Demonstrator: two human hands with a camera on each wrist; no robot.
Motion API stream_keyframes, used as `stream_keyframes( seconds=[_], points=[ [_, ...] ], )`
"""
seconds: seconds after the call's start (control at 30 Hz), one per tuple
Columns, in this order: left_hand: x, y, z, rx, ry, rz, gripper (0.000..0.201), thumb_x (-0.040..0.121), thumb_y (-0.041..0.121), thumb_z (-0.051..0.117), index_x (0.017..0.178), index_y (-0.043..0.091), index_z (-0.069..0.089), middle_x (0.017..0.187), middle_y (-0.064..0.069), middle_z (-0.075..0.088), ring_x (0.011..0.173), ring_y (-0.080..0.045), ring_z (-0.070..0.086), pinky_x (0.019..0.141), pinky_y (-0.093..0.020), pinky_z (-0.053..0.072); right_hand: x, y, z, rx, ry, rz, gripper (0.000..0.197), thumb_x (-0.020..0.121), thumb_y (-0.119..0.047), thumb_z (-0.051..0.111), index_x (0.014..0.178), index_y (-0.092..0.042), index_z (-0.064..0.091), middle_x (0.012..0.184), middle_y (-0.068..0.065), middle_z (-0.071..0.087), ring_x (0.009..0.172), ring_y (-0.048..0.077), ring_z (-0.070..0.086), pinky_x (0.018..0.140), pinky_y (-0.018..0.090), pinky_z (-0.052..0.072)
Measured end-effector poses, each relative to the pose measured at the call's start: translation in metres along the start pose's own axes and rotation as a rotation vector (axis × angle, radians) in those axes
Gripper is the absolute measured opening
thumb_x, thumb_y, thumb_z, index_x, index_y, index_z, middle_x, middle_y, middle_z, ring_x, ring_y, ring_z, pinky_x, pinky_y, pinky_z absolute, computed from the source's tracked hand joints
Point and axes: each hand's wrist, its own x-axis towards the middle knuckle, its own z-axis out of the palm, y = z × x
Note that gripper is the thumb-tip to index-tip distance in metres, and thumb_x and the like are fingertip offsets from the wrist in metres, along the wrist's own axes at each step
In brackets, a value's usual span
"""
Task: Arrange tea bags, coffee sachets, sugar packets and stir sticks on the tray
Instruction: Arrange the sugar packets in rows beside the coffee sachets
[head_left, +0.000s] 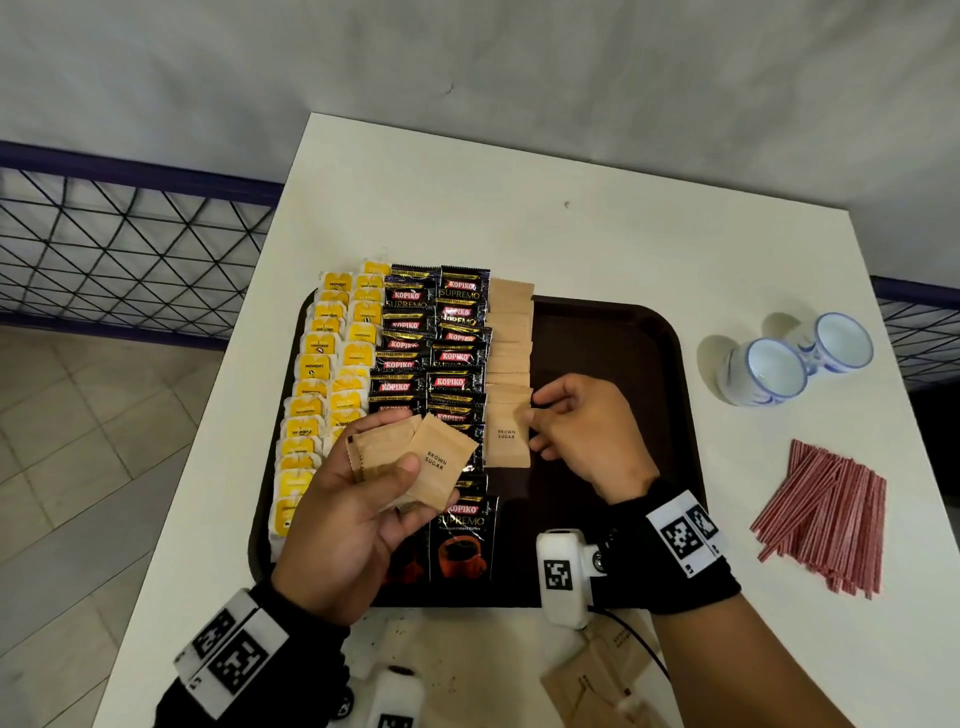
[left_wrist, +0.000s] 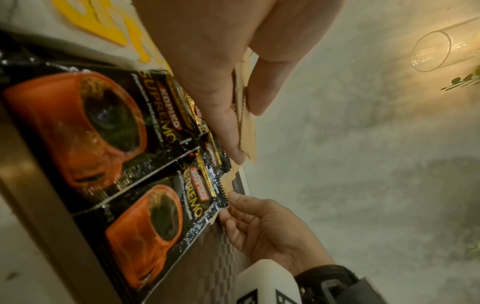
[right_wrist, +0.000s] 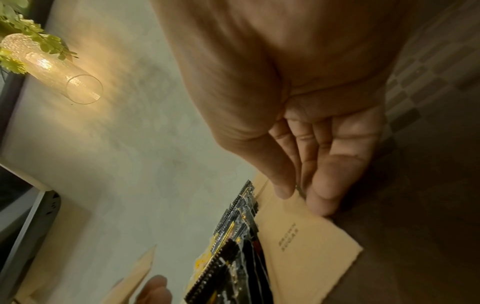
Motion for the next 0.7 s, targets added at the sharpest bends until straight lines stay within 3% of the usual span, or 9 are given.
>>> stream_keyframes(
  seconds=[0.13,0.23,0.33,0.4,0.7],
  points=[
    [0.001,-0.002,0.004,-0.004,0.000,0.008,0.045,0.080,0.002,0.062,0.123,0.013,0.062,0.124,-0.019,0.068,0.100,-0.035,0.074,0.070,-0.046,0.063,-0.009,-0.005,-0.004,-0.067,0.074,-0.098,0.011,0.085,-0.022,0.075,0.083,-0.026,0.065,0.072,0.000,0.070,0.065,0.016,0.071,0.062,0.037,0.060],
    [0.002,-0.004,0.009,-0.012,0.004,0.018,0.039,0.082,0.005,0.061,0.120,0.014,0.062,0.124,-0.018,0.068,0.098,-0.033,0.074,0.071,-0.046,0.063,-0.026,-0.019,-0.004,0.033,-0.003,-0.150,0.009,0.085,-0.027,0.077,0.082,-0.023,0.069,0.072,-0.002,0.070,0.065,0.013,0.068,0.054,0.027,0.052],
    [0.003,-0.007,0.016,-0.002,-0.008,0.025,0.036,0.082,0.007,0.062,0.118,0.016,0.062,0.122,-0.016,0.069,0.097,-0.032,0.074,0.072,-0.048,0.064,-0.041,-0.030,0.000,0.248,-0.237,-0.085,0.017,0.083,-0.020,0.079,0.091,-0.009,0.070,0.072,0.003,0.071,0.061,0.014,0.065,0.046,0.022,0.045],
    [0.003,-0.009,0.020,0.021,-0.021,0.025,0.036,0.082,0.008,0.062,0.117,0.016,0.062,0.118,-0.015,0.071,0.095,-0.031,0.074,0.072,-0.047,0.064,-0.043,-0.030,0.005,0.288,-0.304,-0.096,0.016,0.083,-0.012,0.078,0.095,-0.006,0.070,0.078,0.007,0.072,0.061,0.016,0.066,0.045,0.022,0.044],
    [0.000,-0.009,0.020,0.009,-0.064,-0.048,0.038,0.082,0.002,0.061,0.118,0.013,0.066,0.116,-0.016,0.073,0.096,-0.034,0.074,0.076,-0.050,0.063,-0.040,-0.027,0.000,0.359,-0.288,-0.084,0.007,0.088,0.004,0.067,0.095,0.002,0.069,0.075,0.013,0.070,0.056,0.013,0.062,0.043,0.020,0.042]
  ],
)
